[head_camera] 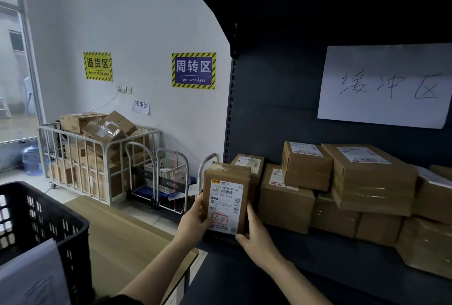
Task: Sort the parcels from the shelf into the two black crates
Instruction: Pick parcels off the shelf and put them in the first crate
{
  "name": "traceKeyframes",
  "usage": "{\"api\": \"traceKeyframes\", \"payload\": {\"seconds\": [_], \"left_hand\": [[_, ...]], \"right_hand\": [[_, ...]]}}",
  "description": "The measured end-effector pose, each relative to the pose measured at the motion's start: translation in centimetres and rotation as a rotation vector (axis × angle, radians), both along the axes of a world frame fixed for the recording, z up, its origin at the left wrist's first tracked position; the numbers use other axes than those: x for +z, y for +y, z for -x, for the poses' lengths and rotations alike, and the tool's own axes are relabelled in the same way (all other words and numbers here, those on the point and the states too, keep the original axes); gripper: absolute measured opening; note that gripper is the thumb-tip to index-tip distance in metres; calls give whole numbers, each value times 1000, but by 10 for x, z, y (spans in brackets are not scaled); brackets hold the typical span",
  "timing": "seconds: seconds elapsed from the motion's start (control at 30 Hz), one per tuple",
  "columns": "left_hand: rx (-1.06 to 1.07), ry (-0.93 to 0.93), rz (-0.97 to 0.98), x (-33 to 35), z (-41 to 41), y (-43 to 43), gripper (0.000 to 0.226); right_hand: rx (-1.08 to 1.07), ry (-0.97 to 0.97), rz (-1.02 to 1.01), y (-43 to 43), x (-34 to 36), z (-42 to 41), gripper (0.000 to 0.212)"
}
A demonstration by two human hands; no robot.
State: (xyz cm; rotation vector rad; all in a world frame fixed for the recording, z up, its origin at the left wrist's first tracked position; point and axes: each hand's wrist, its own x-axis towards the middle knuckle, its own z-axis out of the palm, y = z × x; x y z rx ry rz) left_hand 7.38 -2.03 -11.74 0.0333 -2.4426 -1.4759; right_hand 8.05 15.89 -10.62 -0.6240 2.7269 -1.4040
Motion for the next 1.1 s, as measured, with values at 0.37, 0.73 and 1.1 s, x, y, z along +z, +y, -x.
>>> {"api": "traceKeyframes", "payload": {"seconds": [0.37, 0.73, 1.1], "left_hand": [[239, 1, 723, -4, -33, -15, 91], [-21, 166, 877, 15, -45, 51, 67], [-168, 240, 848, 42, -10, 124, 69]], "right_hand": [[-135, 247, -470, 48, 9, 0, 69], [-211, 311, -653, 95, 30, -15, 70], [-385, 355, -612, 167, 58, -33, 67]]}}
